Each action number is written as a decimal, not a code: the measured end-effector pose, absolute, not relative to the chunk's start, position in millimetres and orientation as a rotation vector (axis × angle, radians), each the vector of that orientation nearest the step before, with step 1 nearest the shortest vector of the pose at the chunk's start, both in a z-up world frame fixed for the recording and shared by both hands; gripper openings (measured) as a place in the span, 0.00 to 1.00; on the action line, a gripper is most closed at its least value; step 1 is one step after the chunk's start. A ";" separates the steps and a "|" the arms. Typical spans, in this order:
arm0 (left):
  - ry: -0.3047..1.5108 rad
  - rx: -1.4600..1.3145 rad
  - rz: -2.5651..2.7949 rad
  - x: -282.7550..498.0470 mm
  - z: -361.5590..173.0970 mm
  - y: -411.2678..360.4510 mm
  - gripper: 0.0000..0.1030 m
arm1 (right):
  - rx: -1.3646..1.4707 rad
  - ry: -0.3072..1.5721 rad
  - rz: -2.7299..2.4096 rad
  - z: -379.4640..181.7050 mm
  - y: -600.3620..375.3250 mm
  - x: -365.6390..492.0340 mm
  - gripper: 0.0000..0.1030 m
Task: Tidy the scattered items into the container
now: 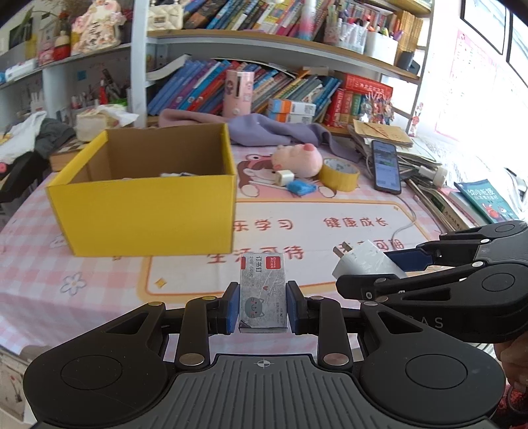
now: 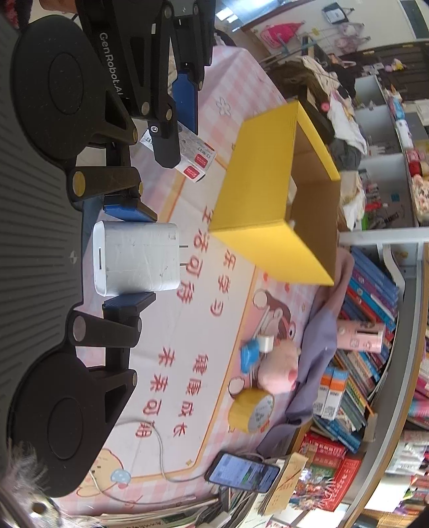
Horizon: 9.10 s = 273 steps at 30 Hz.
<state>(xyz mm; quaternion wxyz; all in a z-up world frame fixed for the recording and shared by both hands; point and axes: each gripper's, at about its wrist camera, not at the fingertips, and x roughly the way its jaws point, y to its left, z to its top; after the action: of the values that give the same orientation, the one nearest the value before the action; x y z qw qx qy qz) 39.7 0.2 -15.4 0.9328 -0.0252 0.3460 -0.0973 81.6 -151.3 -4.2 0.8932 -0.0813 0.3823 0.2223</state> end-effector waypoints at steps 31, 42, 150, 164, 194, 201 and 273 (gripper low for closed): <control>0.694 -0.063 -0.053 3.4 -10.7 71.4 0.27 | -0.187 0.766 0.612 -5.3 -72.0 56.1 0.40; 0.723 -0.096 -0.006 9.4 -13.7 93.4 0.27 | -0.208 0.796 0.669 -8.2 -52.3 69.4 0.40; 0.579 0.123 0.014 145.7 50.5 111.0 0.68 | -0.202 0.584 0.528 54.4 -74.6 224.1 0.58; 0.609 0.005 0.038 61.3 30.9 94.8 0.72 | -0.169 0.539 0.442 42.2 -102.5 117.4 0.62; 0.738 0.048 -0.017 18.5 -15.7 40.7 0.94 | -0.227 0.630 0.324 -8.6 -123.5 36.3 0.84; 0.749 0.070 -0.064 26.1 -18.9 24.1 0.94 | -0.230 0.647 0.251 -10.9 -140.6 39.8 0.84; 0.789 0.135 -0.131 270.3 -49.4 -169.0 0.89 | -0.137 0.746 0.276 -30.9 -323.6 315.1 0.85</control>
<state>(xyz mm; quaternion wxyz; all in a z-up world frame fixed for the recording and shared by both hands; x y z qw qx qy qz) 270.3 -169.0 -49.4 0.9189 0.0656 0.3837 -0.0635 315.1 -323.6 -30.9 0.9196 -0.0669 0.3630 0.1344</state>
